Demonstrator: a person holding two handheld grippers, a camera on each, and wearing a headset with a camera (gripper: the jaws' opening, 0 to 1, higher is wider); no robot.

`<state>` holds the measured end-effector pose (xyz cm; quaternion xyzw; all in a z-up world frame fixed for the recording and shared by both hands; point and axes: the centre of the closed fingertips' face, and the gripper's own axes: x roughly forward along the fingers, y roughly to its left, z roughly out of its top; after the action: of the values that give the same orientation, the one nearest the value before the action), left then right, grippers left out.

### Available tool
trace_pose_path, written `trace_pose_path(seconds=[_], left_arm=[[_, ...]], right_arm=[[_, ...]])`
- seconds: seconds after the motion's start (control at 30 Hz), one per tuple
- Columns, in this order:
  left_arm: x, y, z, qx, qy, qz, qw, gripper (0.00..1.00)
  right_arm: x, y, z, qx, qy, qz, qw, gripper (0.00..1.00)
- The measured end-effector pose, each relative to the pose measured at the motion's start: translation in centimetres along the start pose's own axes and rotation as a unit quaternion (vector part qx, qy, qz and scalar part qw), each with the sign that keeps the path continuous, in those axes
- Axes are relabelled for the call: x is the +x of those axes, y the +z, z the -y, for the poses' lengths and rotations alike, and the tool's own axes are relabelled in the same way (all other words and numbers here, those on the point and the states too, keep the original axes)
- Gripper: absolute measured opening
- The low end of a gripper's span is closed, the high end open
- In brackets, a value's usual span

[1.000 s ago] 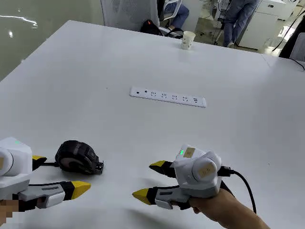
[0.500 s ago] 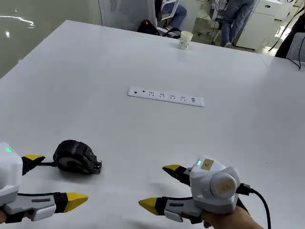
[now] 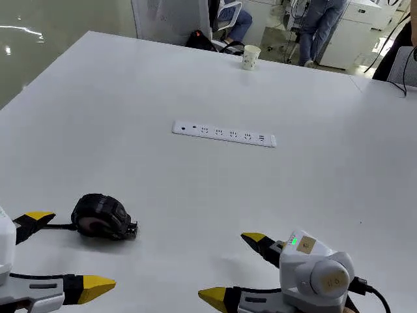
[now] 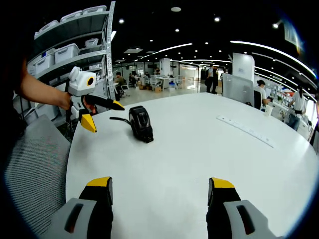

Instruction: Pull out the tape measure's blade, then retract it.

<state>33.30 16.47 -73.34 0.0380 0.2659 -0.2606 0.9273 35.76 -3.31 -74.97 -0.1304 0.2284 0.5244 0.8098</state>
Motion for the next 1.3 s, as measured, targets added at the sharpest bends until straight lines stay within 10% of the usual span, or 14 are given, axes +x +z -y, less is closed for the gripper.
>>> trace_pose_path(seconds=[1.3], left_arm=[[-1.5,0.6,0.2,-0.012,0.005,0.035,0.9993,0.99]], right_arm=[[-2.6,0.0,0.3,0.077,-0.047,0.042,0.9951,0.99]])
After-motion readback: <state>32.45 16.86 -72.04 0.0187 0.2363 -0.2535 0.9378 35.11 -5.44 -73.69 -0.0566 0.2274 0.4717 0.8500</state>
